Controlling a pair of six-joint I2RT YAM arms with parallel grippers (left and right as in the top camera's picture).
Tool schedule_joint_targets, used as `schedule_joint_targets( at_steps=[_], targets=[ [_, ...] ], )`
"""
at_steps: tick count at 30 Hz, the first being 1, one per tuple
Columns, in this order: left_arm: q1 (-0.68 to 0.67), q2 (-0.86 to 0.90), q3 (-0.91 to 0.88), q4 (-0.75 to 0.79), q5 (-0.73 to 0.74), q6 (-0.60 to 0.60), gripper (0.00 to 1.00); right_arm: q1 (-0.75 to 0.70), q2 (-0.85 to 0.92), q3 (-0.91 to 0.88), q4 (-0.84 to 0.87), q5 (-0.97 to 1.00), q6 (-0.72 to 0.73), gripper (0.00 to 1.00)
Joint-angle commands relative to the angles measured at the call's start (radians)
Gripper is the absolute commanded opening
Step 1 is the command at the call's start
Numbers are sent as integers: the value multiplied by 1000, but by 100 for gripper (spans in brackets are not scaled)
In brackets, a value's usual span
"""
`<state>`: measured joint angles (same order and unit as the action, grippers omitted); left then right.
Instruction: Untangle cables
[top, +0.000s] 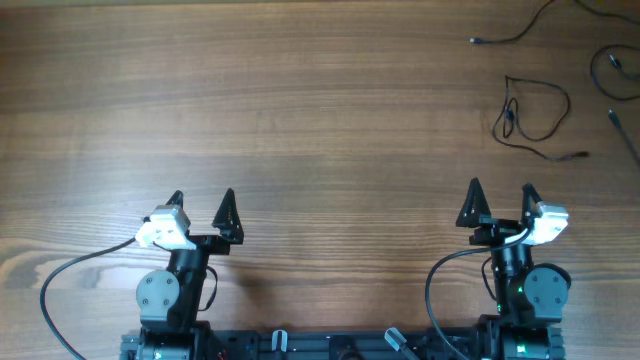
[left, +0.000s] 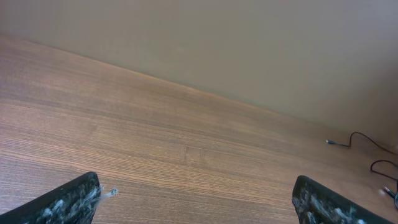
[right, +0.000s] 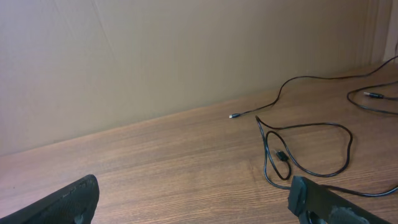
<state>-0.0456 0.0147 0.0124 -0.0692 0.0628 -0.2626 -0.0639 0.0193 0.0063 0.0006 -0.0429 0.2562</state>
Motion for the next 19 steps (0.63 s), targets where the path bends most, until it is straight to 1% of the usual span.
schedule_joint_targets(
  at_steps=[1,19],
  targets=[
    [7,-7,-7,-1,16,24,100,5,-16,-1,5,20,-18,100],
    [7,2,-7,-1,15,24,100,5,-16,-1,5,20,-18,100]
  ],
)
